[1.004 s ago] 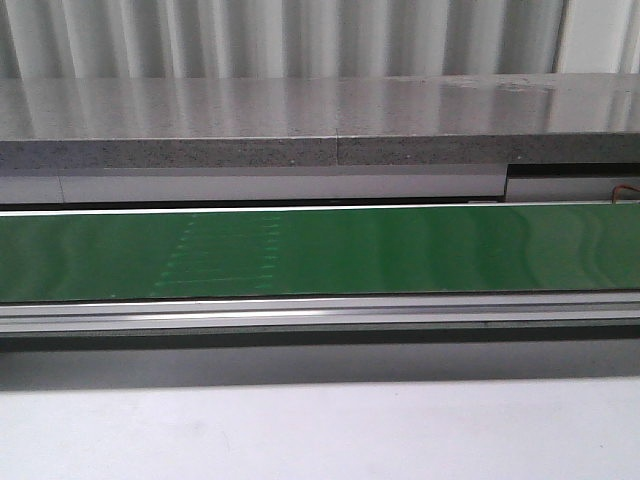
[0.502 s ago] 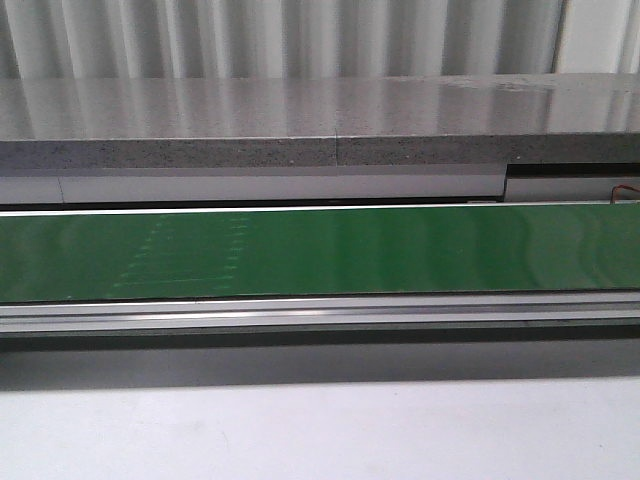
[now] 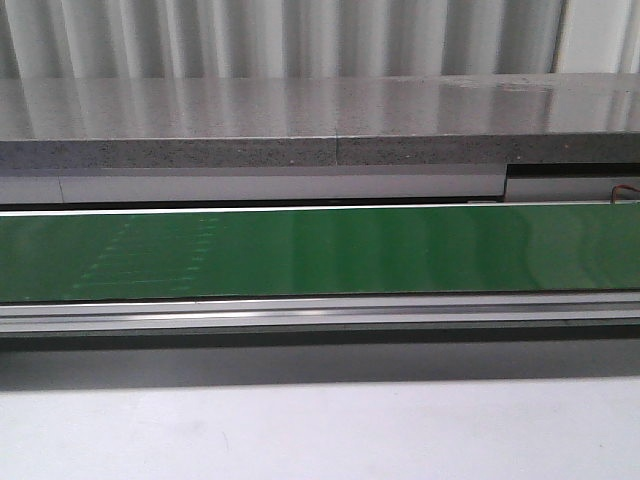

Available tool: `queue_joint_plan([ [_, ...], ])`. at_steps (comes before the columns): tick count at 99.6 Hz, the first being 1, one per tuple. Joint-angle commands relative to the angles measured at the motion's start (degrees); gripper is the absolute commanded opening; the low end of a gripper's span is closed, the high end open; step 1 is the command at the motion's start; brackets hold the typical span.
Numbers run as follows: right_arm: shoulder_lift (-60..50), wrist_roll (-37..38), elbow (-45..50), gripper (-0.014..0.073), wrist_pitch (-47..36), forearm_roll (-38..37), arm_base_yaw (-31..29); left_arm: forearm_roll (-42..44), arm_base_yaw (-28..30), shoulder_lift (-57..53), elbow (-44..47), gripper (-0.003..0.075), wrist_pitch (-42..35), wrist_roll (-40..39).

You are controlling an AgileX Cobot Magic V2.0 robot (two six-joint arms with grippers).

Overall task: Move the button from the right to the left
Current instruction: 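Lower the right gripper and close it around the yellow push-button, then carry the button with the right gripper onto the nearby conveyor belt end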

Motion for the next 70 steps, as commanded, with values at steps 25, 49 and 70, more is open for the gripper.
queue_joint_plan([
  [25,2.22,-1.44,-1.77,0.0583,-5.16,0.52,0.84,-0.11,0.14,-2.04,1.47,-0.002,-4.86,-0.56],
  [49,5.82,-1.44,-1.77,0.0556,-4.3,1.16,0.84,-0.11,0.14,-2.04,1.47,-0.002,-4.86,-0.56],
  [70,5.31,-1.44,-1.77,0.0202,-3.22,3.7,0.84,-0.11,0.14,-2.04,1.47,-0.002,-4.86,-0.56],
])
